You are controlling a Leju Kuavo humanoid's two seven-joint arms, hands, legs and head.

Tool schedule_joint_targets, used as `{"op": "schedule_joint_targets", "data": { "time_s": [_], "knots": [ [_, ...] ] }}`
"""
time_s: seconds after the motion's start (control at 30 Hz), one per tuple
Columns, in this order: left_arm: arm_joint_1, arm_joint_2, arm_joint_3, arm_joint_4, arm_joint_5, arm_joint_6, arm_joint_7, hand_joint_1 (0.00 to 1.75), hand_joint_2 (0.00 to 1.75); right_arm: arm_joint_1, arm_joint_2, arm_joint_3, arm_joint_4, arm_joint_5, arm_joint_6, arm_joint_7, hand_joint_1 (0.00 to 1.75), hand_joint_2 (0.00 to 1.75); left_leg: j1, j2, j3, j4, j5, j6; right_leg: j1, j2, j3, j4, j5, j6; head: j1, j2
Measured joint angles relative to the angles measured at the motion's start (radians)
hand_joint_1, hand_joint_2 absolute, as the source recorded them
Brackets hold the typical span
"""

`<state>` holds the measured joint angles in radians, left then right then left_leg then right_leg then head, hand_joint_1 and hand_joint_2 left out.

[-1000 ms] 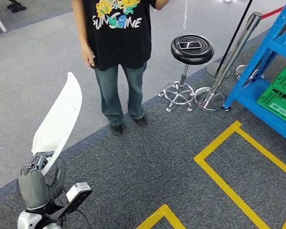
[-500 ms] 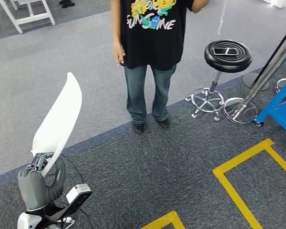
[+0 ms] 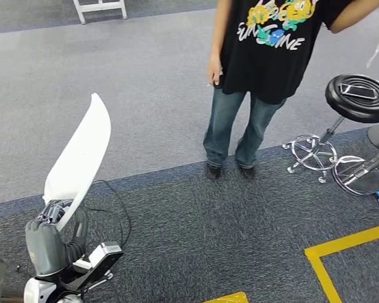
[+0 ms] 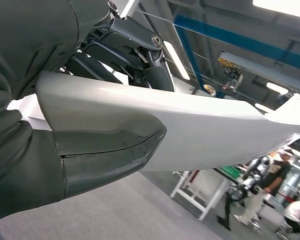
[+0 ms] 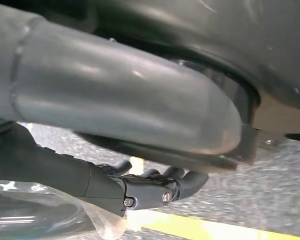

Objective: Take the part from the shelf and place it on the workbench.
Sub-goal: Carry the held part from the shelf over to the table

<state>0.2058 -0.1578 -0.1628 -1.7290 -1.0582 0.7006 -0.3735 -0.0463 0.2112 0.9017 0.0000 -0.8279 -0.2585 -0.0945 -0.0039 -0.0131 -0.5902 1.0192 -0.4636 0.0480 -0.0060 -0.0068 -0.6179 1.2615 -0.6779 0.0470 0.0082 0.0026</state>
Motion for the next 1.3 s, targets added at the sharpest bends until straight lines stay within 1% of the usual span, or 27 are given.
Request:
{"op": "schedule_joint_targets", "data": {
  "time_s": [0.03,0.07,0.1,0.17,0.23,0.3,0.37,0.43,0.5,0.53,0.57,0.6,0.67,0.73,0.77,0.8,0.83,0.9,0.97,1.0,1.03,1.07,1.13,1.17,1.23,1.27,1.3],
  "knots": [
    [0.0,0.0,0.0,0.0,0.001,0.0,0.0,1.75,1.75,-0.002,0.0,0.0,0.0,0.0,0.0,-0.002,0.0,0.0,0.0,-0.014,0.001,0.0,0.0,0.0,0.0,0.002,-0.015,0.021,0.006,0.0,0.0,0.0],
    [0.0,0.0,-0.001,0.0,0.002,0.0,-0.001,1.75,1.75,-0.004,-0.001,0.0,0.0,0.0,0.001,-0.002,0.0,0.0,0.0,-0.029,0.003,0.001,0.0,0.0,-0.001,0.005,-0.012,0.003,0.033,0.001,0.0,0.0],
    [0.0,0.0,0.0,0.0,0.004,0.0,-0.002,1.75,1.75,-0.005,-0.001,0.0,0.0,0.0,0.001,0.0,0.0,0.0,0.001,-0.044,0.005,0.001,-0.001,-0.001,-0.003,0.013,0.008,-0.051,0.075,0.0,0.0,0.0],
    [-0.001,0.001,0.002,0.0,0.012,0.0,-0.007,1.75,1.75,-0.004,-0.002,0.0,0.0,0.001,0.005,0.004,0.0,0.0,0.001,-0.073,0.004,0.005,-0.001,-0.007,-0.011,0.062,0.06,-0.181,0.139,0.0,0.0,0.0],
    [-0.002,0.001,0.006,0.0,0.02,0.0,-0.014,1.75,1.75,-0.005,-0.003,0.001,-0.001,0.002,0.008,0.008,0.0,0.0,0.003,-0.096,-0.007,0.008,0.003,-0.019,-0.014,0.101,0.09,-0.246,0.149,-0.005,-0.001,0.0],
    [-0.001,0.003,0.01,0.0,0.027,0.0,-0.021,1.75,1.75,-0.005,-0.003,0.002,-0.002,0.003,0.009,0.01,0.0,0.0,0.007,-0.116,-0.017,0.009,0.009,-0.033,-0.012,0.088,0.098,-0.256,0.147,-0.015,-0.001,0.0],
    [-0.002,0.006,0.014,0.0,0.032,0.0,-0.023,1.75,1.75,-0.005,-0.004,0.002,-0.005,0.003,0.01,0.012,0.0,0.0,0.005,-0.083,-0.03,0.033,-0.007,-0.042,-0.013,0.06,0.103,-0.265,0.152,-0.029,-0.006,0.0],
    [-0.006,0.009,0.015,0.0,0.033,0.0,-0.024,1.75,1.75,-0.002,-0.004,0.004,-0.006,0.002,0.01,0.013,0.0,0.0,0.003,-0.023,-0.074,0.131,-0.062,-0.049,-0.01,0.026,0.108,-0.269,0.152,-0.04,-0.011,0.0],
    [-0.007,0.01,0.016,0.0,0.034,0.0,-0.024,1.75,1.75,0.0,-0.005,0.004,-0.006,0.002,0.01,0.014,0.0,0.0,0.007,-0.002,-0.131,0.256,-0.114,-0.055,-0.006,-0.008,0.11,-0.269,0.148,-0.045,-0.012,0.0],
    [-0.006,0.011,0.017,0.0,0.035,0.0,-0.024,1.75,1.75,0.0,-0.006,0.005,-0.006,0.002,0.01,0.014,0.0,0.0,0.009,0.001,-0.143,0.285,-0.118,-0.056,-0.005,-0.024,0.112,-0.269,0.145,-0.046,-0.012,0.0],
    [-0.005,0.012,0.018,0.0,0.035,0.0,-0.024,1.75,1.75,0.0,-0.006,0.005,-0.006,0.002,0.01,0.015,0.0,0.0,0.01,0.003,-0.136,0.276,-0.102,-0.056,-0.004,-0.039,0.114,-0.269,0.143,-0.046,-0.012,0.0],
    [-0.005,0.014,0.018,0.001,0.035,0.0,-0.024,1.75,1.75,-0.001,-0.006,0.005,-0.006,0.002,0.01,0.015,0.0,0.0,0.01,0.009,-0.111,0.228,-0.071,-0.055,-0.004,-0.052,0.118,-0.269,0.139,-0.045,-0.012,0.0],
    [-0.006,0.015,0.02,0.001,0.035,0.0,-0.024,1.75,1.75,0.0,-0.006,0.006,-0.007,0.002,0.01,0.015,0.0,0.0,0.004,0.048,-0.04,0.094,-0.016,-0.048,-0.001,-0.074,0.126,-0.268,0.13,-0.038,-0.012,0.0],
    [-0.008,0.016,0.02,0.001,0.035,0.0,-0.025,1.75,1.75,0.0,-0.006,0.007,-0.008,0.002,0.01,0.015,0.0,0.0,-0.007,0.081,-0.004,0.024,-0.007,-0.036,0.004,-0.095,0.131,-0.267,0.121,-0.026,-0.011,0.0],
    [-0.008,0.017,0.021,0.001,0.035,0.0,-0.025,1.75,1.75,0.0,-0.006,0.008,-0.008,0.002,0.01,0.015,0.0,0.0,-0.012,0.082,-0.003,0.019,-0.013,-0.03,0.006,-0.106,0.134,-0.268,0.118,-0.021,-0.011,0.0],
    [-0.007,0.017,0.023,0.001,0.035,0.0,-0.025,1.75,1.75,-0.002,-0.006,0.008,-0.009,0.002,0.01,0.016,0.0,0.0,-0.011,0.07,-0.003,0.015,-0.013,-0.024,0.006,-0.118,0.14,-0.269,0.115,-0.017,-0.01,0.0],
    [-0.006,0.017,0.024,0.0,0.034,0.0,-0.025,1.75,1.75,-0.003,-0.006,0.009,-0.01,0.002,0.01,0.016,0.0,0.0,-0.01,0.058,-0.002,0.011,-0.012,-0.019,0.004,-0.115,0.141,-0.267,0.11,-0.012,-0.008,0.0],
    [-0.009,0.017,0.027,0.0,0.032,0.0,-0.025,1.75,1.75,-0.005,-0.007,0.01,-0.012,0.003,0.01,0.016,0.0,0.0,-0.003,0.036,0.001,0.003,-0.008,-0.008,0.001,-0.069,0.119,-0.218,0.076,-0.005,-0.004,0.0],
    [-0.013,0.016,0.029,0.001,0.031,0.0,-0.025,1.75,1.75,-0.003,-0.008,0.012,-0.012,0.003,0.01,0.015,0.0,0.0,0.0,0.014,0.002,0.002,-0.008,-0.002,-0.002,-0.014,0.051,-0.091,0.023,-0.002,0.002,0.0],
    [-0.014,0.016,0.03,0.001,0.031,0.0,-0.025,1.75,1.75,-0.004,-0.009,0.013,-0.013,0.003,0.01,0.014,0.0,0.0,0.0,0.002,0.002,0.002,-0.008,-0.001,-0.002,-0.003,0.013,-0.027,0.005,-0.001,0.004,0.0],
    [-0.015,0.016,0.031,0.002,0.031,0.0,-0.025,1.75,1.75,-0.005,-0.01,0.014,-0.014,0.003,0.01,0.013,0.0,0.0,0.0,-0.011,0.004,0.002,-0.008,0.0,-0.002,0.001,-0.013,0.012,0.004,0.0,0.004,0.0],
    [-0.015,0.016,0.032,0.002,0.031,0.0,-0.025,1.75,1.75,-0.006,-0.01,0.016,-0.015,0.003,0.01,0.012,0.0,0.0,0.0,-0.025,0.005,0.002,-0.009,-0.001,-0.002,0.003,-0.022,0.014,0.023,-0.001,0.004,0.0],
    [-0.015,0.016,0.034,0.003,0.031,0.0,-0.028,1.75,1.75,-0.006,-0.012,0.018,-0.016,0.003,0.01,0.013,0.0,0.0,0.0,-0.054,0.01,0.003,-0.01,-0.002,-0.004,0.02,0.011,-0.088,0.104,-0.005,0.004,0.0],
    [-0.016,0.016,0.035,0.003,0.032,0.0,-0.029,1.75,1.75,-0.006,-0.013,0.019,-0.016,0.002,0.01,0.014,0.0,0.0,0.0,-0.068,0.01,0.003,-0.01,-0.005,-0.006,0.046,0.035,-0.151,0.136,-0.007,0.004,0.0],
    [-0.018,0.015,0.036,0.004,0.032,0.0,-0.033,1.75,1.75,-0.005,-0.014,0.02,-0.017,0.002,0.01,0.015,0.0,0.0,0.003,-0.093,0.002,0.007,-0.008,-0.016,-0.009,0.089,0.072,-0.238,0.157,-0.012,0.004,0.0],
    [-0.018,0.015,0.037,0.004,0.032,0.0,-0.035,1.75,1.75,-0.004,-0.015,0.02,-0.018,0.002,0.01,0.016,0.0,0.0,0.005,-0.103,-0.005,0.008,-0.006,-0.023,-0.009,0.098,0.078,-0.247,0.151,-0.015,0.003,0.0],
    [-0.017,0.015,0.037,0.004,0.032,0.0,-0.036,1.75,1.75,-0.004,-0.015,0.021,-0.019,0.002,0.01,0.016,0.0,0.0,0.007,-0.114,-0.01,0.009,-0.003,-0.029,-0.008,0.09,0.083,-0.255,0.15,-0.019,0.003,0.0]
  ]
}}
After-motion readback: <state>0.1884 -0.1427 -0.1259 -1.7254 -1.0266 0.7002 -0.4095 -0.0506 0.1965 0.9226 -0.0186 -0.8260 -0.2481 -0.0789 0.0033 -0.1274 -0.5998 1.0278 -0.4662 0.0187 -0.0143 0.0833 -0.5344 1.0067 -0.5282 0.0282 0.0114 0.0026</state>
